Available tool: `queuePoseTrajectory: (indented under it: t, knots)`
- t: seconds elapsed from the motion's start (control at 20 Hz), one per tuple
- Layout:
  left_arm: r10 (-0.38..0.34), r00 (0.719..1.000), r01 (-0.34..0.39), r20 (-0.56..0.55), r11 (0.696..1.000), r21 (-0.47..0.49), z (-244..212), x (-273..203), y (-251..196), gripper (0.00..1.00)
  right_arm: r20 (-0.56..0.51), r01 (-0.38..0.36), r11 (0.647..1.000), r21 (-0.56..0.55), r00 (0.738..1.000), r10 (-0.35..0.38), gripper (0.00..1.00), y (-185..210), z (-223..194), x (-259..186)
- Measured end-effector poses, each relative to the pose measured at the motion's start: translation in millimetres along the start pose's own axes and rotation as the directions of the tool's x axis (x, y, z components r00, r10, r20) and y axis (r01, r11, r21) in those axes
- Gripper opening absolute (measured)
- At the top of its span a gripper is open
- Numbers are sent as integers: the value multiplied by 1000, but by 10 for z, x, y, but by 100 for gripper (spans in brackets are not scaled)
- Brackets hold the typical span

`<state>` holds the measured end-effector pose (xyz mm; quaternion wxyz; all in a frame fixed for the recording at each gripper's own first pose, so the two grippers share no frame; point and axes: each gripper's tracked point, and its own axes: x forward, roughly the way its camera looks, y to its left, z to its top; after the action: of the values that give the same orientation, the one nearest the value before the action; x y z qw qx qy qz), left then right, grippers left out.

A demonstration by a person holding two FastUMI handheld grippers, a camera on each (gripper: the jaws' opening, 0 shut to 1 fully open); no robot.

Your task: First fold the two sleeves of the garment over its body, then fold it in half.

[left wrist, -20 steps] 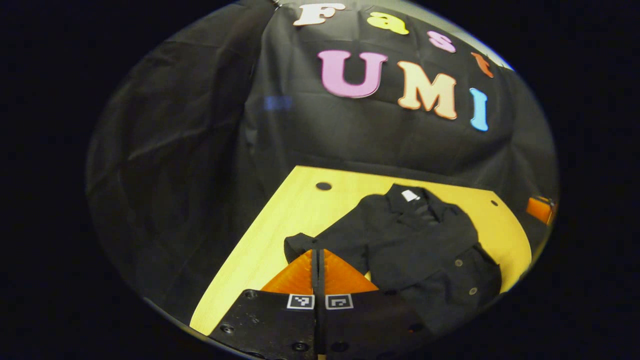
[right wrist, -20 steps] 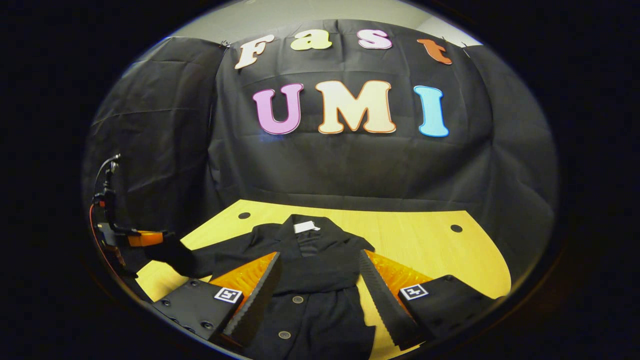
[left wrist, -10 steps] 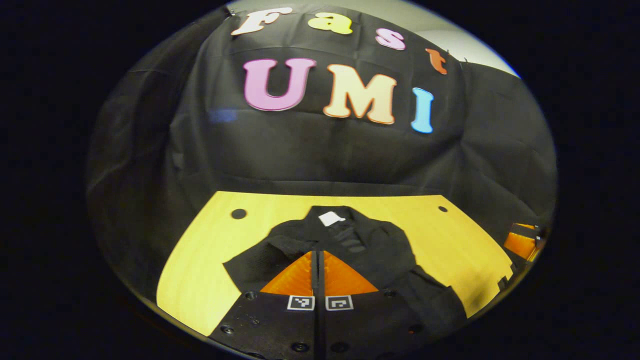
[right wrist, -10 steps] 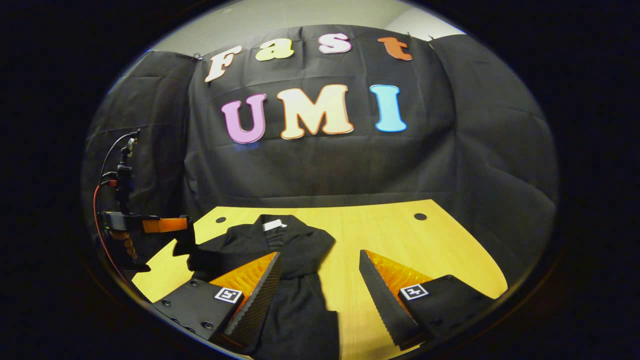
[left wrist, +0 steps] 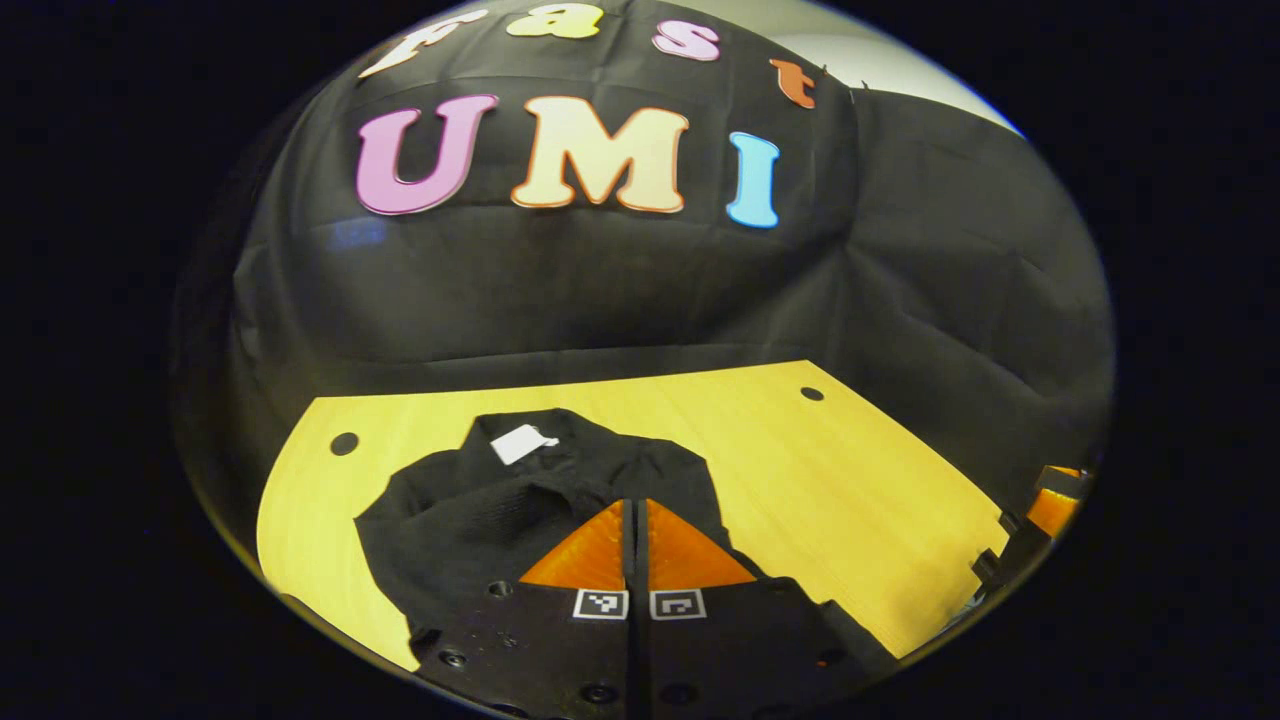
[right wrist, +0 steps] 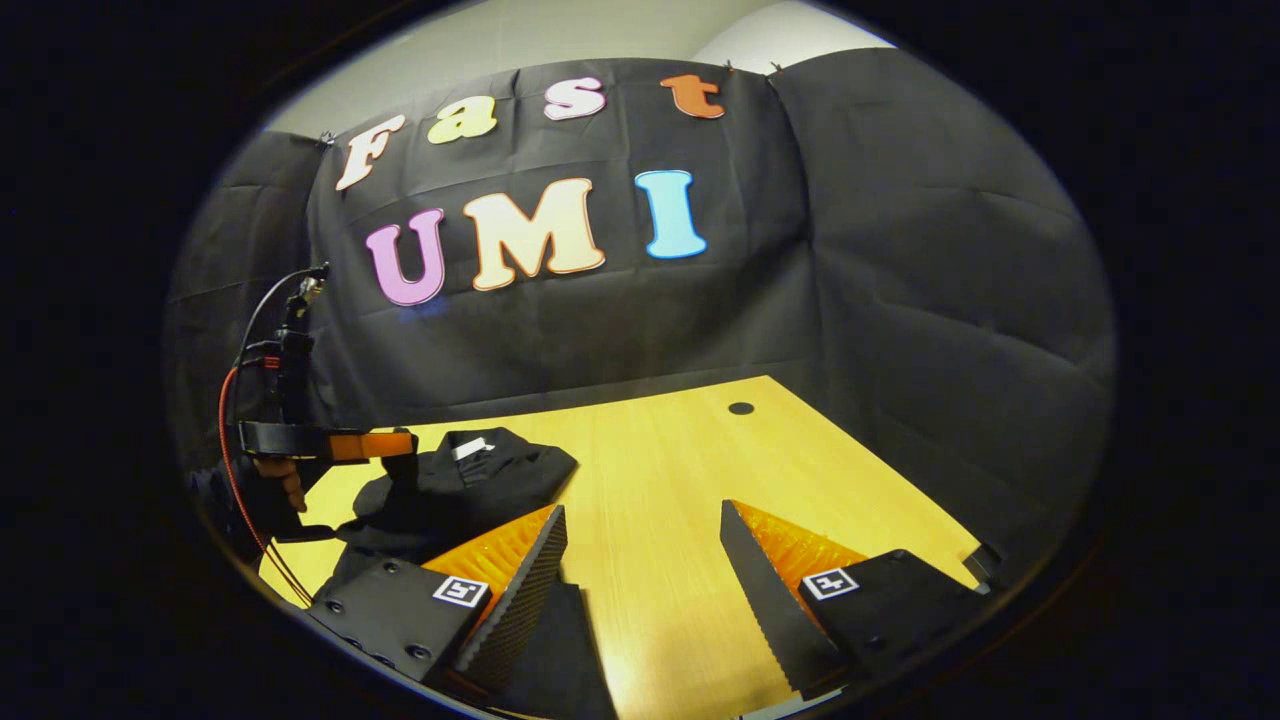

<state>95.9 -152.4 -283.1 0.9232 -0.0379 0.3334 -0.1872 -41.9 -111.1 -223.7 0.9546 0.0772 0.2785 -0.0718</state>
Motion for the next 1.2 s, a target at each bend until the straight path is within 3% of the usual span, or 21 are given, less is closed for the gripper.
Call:
queuePoseTrajectory:
  t: [0.25,0.35,0.4,0.45,0.5,0.55,0.65,0.9,1.0,1.15,1.2]
  knots:
    - [2,999,-1,-40,1000,7,-52,279,-232,0,0,2,1000,-6,1000,-2,98,-162,-18,-55]
    - [62,998,-62,-22,998,29,17,321,-167,0,-7,-23,1000,-18,1000,22,98,-149,-39,-12]
    - [31,999,-31,7,999,8,70,319,-255,0,-8,-40,999,-26,999,40,98,-135,-31,8]
    - [-10,999,11,44,1000,-19,154,207,-340,30,-9,-63,997,-33,998,63,98,-106,-28,31]
    - [-1,996,4,84,1000,-29,214,189,-317,59,-11,-92,995,-40,996,92,98,-64,-16,54]
    - [57,992,-54,110,998,-27,313,-65,-197,89,-17,-120,992,-46,993,119,98,-31,-27,78]
    - [166,975,-163,147,986,-31,322,-449,119,96,-31,-171,983,-62,985,170,98,63,-65,120]
    - [303,941,-302,151,953,-32,-51,-1372,656,96,-45,-206,976,-64,978,203,98,260,-220,71]
    - [333,935,-332,123,943,-28,-295,-1672,824,95,-66,-201,977,-68,978,197,94,357,-354,17]
    - [351,935,-349,57,936,-43,-766,-2029,970,99,-100,-189,979,-74,978,181,98,475,-582,-131]
    - [355,934,-353,41,935,-44,-927,-2138,1010,96,-114,-195,977,-86,976,185,98,530,-673,-181]
